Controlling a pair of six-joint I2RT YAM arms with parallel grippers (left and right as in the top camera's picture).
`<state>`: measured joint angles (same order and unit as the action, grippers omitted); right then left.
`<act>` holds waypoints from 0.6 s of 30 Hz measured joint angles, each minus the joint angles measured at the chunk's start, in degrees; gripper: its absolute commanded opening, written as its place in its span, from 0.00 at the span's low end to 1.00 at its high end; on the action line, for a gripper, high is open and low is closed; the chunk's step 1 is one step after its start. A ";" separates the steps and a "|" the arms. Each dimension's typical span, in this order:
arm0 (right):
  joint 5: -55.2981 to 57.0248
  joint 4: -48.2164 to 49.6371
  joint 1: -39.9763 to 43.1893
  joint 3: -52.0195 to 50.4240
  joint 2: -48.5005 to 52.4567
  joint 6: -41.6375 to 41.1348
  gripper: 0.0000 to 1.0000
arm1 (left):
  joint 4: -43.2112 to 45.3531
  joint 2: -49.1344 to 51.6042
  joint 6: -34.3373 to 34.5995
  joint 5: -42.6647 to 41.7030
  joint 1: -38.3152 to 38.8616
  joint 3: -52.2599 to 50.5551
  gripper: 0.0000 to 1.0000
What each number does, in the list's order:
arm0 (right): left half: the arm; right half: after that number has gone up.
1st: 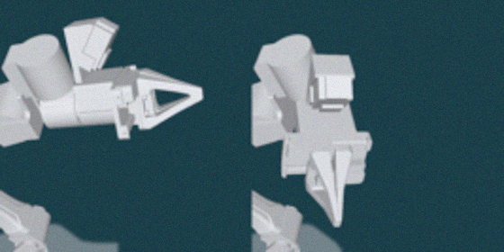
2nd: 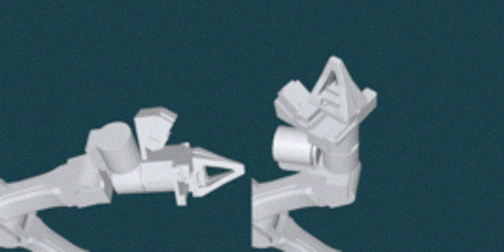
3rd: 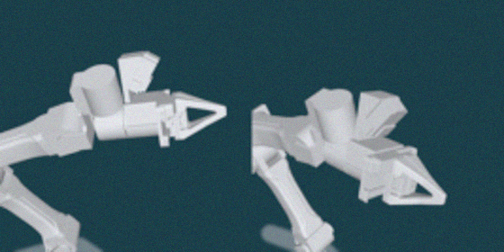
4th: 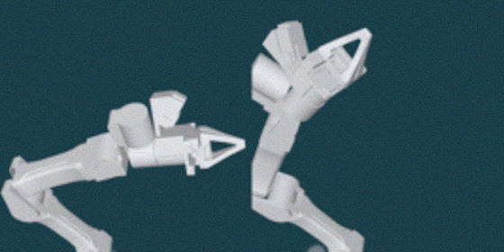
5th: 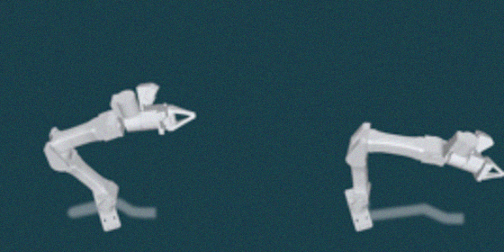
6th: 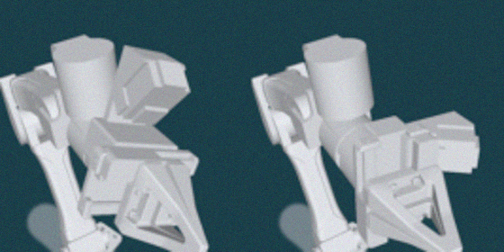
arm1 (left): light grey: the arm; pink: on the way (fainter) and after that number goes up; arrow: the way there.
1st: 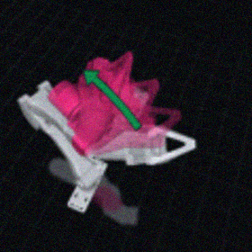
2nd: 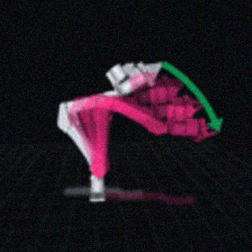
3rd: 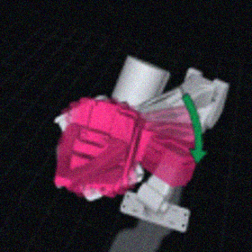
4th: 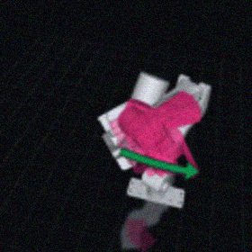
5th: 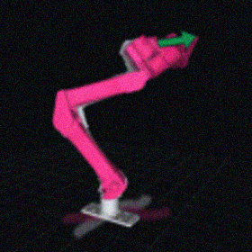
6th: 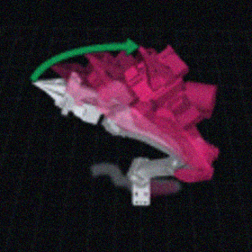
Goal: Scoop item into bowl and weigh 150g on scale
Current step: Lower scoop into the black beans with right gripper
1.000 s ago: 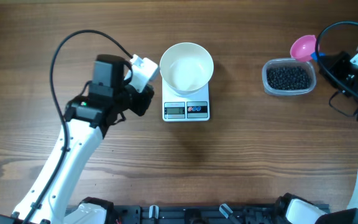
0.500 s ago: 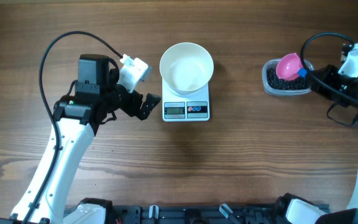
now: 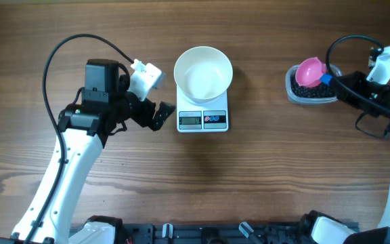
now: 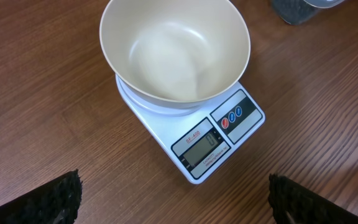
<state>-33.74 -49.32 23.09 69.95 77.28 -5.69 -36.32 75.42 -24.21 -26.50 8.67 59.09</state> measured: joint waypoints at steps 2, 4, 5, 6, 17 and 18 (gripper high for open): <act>-0.50 0.04 0.00 0.00 0.00 0.00 0.04 | -0.02 0.00 0.00 0.00 0.00 0.00 1.00; -0.76 -0.11 0.00 0.00 0.00 0.00 0.04 | 0.00 0.00 0.00 0.00 0.00 0.00 1.00; -0.79 -0.33 0.00 0.00 0.00 0.02 0.04 | -0.02 0.00 0.00 0.00 0.00 0.00 1.00; -0.79 -0.48 0.00 0.00 0.00 0.00 0.04 | -0.02 0.00 0.00 0.00 0.00 0.00 1.00; -0.81 -0.81 0.00 0.00 0.00 0.02 0.04 | 0.00 0.00 0.00 0.00 0.00 0.00 1.00; -0.81 -0.83 0.00 0.00 0.00 0.00 0.04 | 0.00 0.00 0.00 0.00 0.00 0.00 1.00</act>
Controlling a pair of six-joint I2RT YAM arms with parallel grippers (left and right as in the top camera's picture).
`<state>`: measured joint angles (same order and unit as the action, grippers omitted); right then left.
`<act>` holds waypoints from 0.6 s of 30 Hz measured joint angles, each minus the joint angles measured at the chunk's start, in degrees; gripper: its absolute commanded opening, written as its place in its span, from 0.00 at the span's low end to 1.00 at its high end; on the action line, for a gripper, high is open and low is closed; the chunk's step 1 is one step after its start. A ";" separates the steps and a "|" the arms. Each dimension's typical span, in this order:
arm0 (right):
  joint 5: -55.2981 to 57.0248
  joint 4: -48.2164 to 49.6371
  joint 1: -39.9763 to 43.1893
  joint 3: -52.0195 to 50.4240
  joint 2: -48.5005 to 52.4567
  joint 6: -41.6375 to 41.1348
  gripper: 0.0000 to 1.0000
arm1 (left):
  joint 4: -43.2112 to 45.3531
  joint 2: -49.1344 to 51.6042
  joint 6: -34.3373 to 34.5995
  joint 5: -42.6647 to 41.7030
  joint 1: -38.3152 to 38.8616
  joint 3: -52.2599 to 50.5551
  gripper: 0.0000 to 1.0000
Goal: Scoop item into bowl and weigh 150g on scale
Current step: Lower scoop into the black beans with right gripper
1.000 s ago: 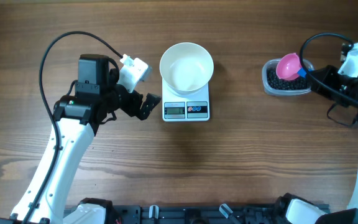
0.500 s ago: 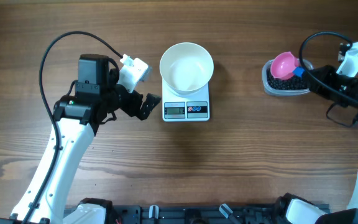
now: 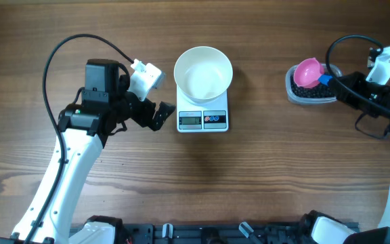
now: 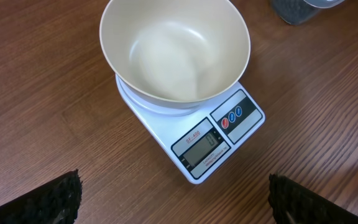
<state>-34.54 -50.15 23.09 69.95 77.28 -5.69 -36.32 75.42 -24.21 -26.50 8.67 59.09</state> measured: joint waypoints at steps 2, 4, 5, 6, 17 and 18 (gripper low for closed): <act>0.00 0.02 0.00 0.00 0.00 0.02 0.04 | 0.00 0.00 0.00 0.00 0.00 0.00 1.00; 0.00 0.02 0.00 0.00 0.00 0.02 0.04 | -0.02 0.00 0.00 0.02 0.00 0.00 1.00; 0.00 0.04 0.00 0.00 0.00 0.02 0.04 | -0.02 0.00 0.00 0.00 0.00 0.00 1.00; 0.00 0.07 0.00 0.00 0.00 0.00 0.04 | -0.02 0.00 0.00 0.00 0.00 0.00 1.00; 0.00 1.33 0.00 0.00 0.00 0.00 0.04 | -0.02 0.00 0.02 0.00 0.00 0.00 1.00; 0.00 1.38 0.00 0.00 0.00 0.02 0.04 | -0.02 0.00 0.00 0.00 0.00 0.00 1.00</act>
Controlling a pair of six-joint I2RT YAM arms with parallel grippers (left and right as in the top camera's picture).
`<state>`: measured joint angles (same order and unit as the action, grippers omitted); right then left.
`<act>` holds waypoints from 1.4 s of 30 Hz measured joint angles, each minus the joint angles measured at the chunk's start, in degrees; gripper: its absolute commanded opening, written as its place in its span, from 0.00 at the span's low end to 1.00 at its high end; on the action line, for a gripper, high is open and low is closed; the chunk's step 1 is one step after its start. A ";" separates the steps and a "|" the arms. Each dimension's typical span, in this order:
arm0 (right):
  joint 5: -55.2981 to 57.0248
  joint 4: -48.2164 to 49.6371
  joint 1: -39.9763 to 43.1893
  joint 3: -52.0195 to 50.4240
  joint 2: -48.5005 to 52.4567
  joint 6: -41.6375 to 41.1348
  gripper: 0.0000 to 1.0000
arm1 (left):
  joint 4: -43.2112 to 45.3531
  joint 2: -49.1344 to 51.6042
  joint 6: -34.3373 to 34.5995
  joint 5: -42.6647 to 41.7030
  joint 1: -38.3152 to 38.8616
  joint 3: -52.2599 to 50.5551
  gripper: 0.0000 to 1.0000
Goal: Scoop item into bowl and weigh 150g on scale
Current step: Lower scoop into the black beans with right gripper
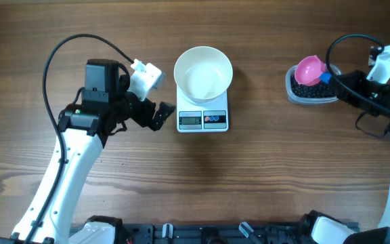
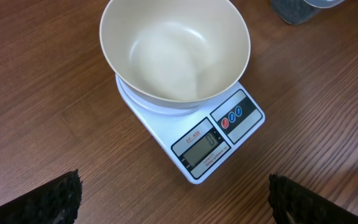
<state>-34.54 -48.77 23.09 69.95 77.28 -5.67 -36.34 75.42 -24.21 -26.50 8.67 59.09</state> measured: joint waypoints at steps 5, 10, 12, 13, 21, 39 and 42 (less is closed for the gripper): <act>0.00 0.37 0.00 0.00 0.00 0.00 0.04 | 0.00 0.00 0.00 0.00 0.00 0.00 1.00; 0.00 0.35 0.00 0.00 0.00 -0.02 0.04 | 0.02 0.00 0.00 0.00 0.00 0.00 1.00; 0.00 0.33 0.00 0.00 0.00 0.00 0.04 | 0.00 0.00 0.00 0.00 0.00 0.00 1.00; 0.00 0.31 0.00 0.00 0.00 -0.02 0.04 | 0.02 0.00 0.00 0.00 0.00 0.00 1.00; 0.00 1.11 0.00 0.00 0.00 -0.02 0.04 | 0.02 0.00 0.00 0.00 0.00 0.00 1.00; 0.00 1.14 0.00 0.00 0.00 -0.02 0.04 | 0.02 0.00 0.00 0.00 0.00 0.00 1.00; 0.00 1.16 0.00 0.00 0.00 -0.02 0.04 | 0.02 0.00 0.00 0.00 0.00 0.00 1.00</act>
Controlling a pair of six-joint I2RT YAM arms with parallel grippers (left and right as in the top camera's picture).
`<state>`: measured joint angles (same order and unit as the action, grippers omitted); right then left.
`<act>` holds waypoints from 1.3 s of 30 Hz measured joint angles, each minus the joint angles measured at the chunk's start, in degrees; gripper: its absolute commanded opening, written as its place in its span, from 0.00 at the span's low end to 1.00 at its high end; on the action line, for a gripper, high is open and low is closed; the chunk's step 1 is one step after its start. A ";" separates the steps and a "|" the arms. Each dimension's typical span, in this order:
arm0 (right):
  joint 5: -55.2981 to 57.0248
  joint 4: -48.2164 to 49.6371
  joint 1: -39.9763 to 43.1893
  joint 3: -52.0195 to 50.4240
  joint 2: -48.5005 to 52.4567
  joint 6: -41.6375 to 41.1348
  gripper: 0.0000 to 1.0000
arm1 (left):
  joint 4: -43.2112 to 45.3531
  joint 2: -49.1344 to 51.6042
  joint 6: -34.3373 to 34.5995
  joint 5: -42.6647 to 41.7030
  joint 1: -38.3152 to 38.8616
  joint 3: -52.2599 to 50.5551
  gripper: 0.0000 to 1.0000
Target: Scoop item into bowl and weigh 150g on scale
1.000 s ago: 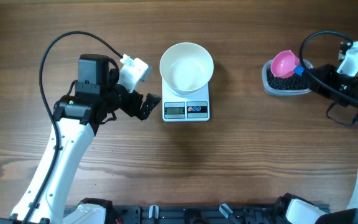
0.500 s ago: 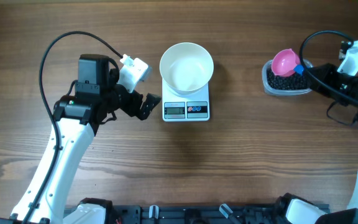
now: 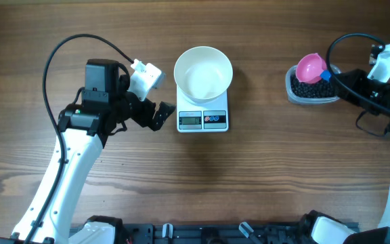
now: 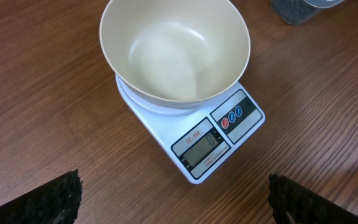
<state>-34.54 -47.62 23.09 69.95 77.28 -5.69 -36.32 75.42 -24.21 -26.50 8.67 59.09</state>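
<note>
An empty cream bowl (image 3: 203, 71) (image 4: 174, 53) stands on the white digital scale (image 3: 203, 118) (image 4: 216, 143) at the middle of the table. My left gripper (image 3: 162, 115) (image 4: 174, 205) hovers just left of the scale, open, with nothing between its black fingers (image 4: 48, 199). At the far right a clear container of dark beans (image 3: 310, 93) sits on the table. My right gripper (image 3: 333, 78) is shut on the blue handle of a pink scoop (image 3: 310, 67), whose cup is over the container. Whether the scoop holds anything cannot be seen.
The left arm's black cable (image 3: 80, 42) loops over the table's left part. The right arm's cable (image 3: 347, 42) arcs above the container. A corner of the bean container (image 4: 297, 9) shows at the top of the left wrist view.
The pink scoop has shifted slightly toward the far edge and right over the container. The left arm, bowl and scale have not moved.
At every earlier moment my left gripper stood open beside the scale with the empty bowl on it. My right gripper held the pink scoop at the bean container throughout, shifting only by small amounts, and now holds it a little farther back.
</note>
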 measured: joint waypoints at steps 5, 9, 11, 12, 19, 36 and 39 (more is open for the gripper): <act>0.00 0.02 0.00 0.00 0.00 0.00 0.04 | -0.02 0.00 0.00 0.00 0.00 0.00 1.00; 0.00 0.07 0.00 0.00 0.00 0.00 0.04 | -0.02 0.00 0.00 0.00 0.00 0.00 1.00; 0.00 0.09 0.00 0.00 0.00 0.02 0.04 | 0.00 0.00 0.00 0.00 0.00 0.00 1.00; 0.00 0.09 0.00 0.00 0.00 0.00 0.04 | -0.02 0.00 0.00 0.00 0.00 0.00 1.00; 0.11 0.04 -0.35 0.00 0.00 0.02 0.04 | -0.02 0.00 0.00 0.00 0.00 0.00 1.00; 6.78 0.02 -6.14 0.00 0.00 0.02 0.04 | 0.00 0.00 0.00 0.00 0.00 0.00 1.00; 6.97 0.02 -6.14 0.00 0.00 0.02 0.04 | 0.00 0.00 0.00 0.02 0.00 0.00 1.00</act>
<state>-27.57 -47.59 16.95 69.95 77.28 -5.67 -36.32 75.42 -24.21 -26.48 8.67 59.09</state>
